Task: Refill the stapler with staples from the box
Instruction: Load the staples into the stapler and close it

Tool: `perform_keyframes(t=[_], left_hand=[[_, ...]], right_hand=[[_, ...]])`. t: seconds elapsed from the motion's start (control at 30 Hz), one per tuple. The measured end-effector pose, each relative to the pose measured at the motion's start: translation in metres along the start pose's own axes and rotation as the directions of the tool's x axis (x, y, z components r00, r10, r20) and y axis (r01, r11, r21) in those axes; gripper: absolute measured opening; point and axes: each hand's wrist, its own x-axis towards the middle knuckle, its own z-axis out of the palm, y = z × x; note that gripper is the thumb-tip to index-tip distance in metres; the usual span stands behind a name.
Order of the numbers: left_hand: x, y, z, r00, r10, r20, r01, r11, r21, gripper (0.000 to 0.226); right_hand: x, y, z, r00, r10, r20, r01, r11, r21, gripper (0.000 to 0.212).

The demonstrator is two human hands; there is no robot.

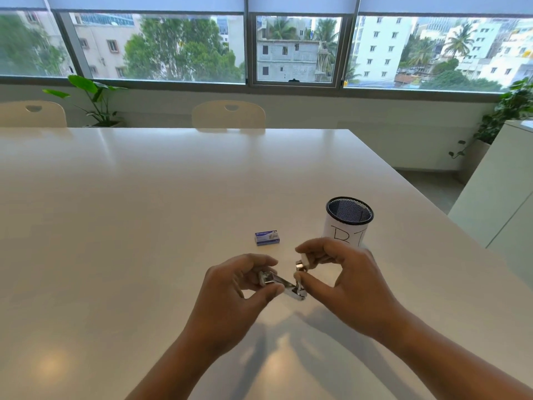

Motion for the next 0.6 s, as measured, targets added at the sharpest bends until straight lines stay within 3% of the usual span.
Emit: perform_keyframes(t=[0.17, 0.33, 0.5, 0.6], left_hand=[[-0.006, 0.014, 0.004, 0.993, -0.116, 0.016, 0.117, 0.964, -0.238, 0.036], [-0.009, 0.020, 0.002, 0.951, -0.292, 0.099, 0.305, 0.835, -0.457, 0.046], [-0.012, 0.013, -0.001, 0.941, -0.264, 0.211, 0.334, 0.824, -0.458, 0.062], [-0.012, 0.007, -0.005, 0.951, -0.243, 0.192, 0.290, 0.916, -0.278, 0.064]], right_hand=[[-0.004, -0.015, 0.003, 0.992, -0.071, -0.100, 0.076, 0.996, 0.047, 0.023], [-0.012, -0.017, 0.001, 0.973, -0.142, 0.182, 0.144, 0.990, -0.001, 0.062], [-0.012, -0.012, -0.005, 0.971, -0.134, 0.198, 0.130, 0.991, 0.030, 0.053], [-0.016, -0.011, -0.006, 0.971, -0.111, 0.209, 0.108, 0.994, 0.029, 0.048]])
